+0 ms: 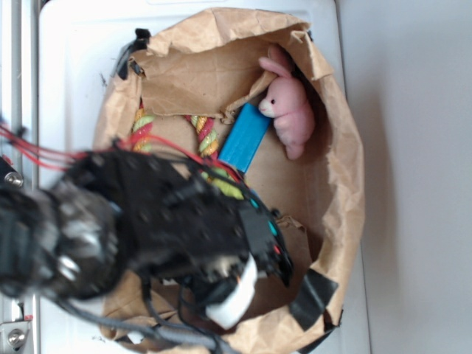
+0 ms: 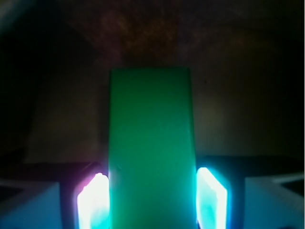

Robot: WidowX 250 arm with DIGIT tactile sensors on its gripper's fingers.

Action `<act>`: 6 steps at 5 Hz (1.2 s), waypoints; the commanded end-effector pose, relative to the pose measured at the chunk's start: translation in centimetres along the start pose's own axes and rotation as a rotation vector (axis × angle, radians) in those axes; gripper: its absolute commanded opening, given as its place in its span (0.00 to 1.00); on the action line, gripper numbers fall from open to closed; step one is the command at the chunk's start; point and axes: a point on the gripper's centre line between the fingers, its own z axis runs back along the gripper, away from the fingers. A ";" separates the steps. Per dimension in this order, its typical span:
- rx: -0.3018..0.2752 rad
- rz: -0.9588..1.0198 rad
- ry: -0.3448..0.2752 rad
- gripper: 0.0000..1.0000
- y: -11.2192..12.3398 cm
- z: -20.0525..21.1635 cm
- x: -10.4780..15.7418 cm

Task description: Grab the green block.

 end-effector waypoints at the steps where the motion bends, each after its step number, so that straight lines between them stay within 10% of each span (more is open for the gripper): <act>1: 0.197 0.374 -0.008 0.00 -0.5 7.9 -1.4; 2: 0.258 0.615 0.031 0.00 -0.4 9.7 -1.2; 6: 0.179 1.553 0.033 0.00 -0.3 13.8 -1.0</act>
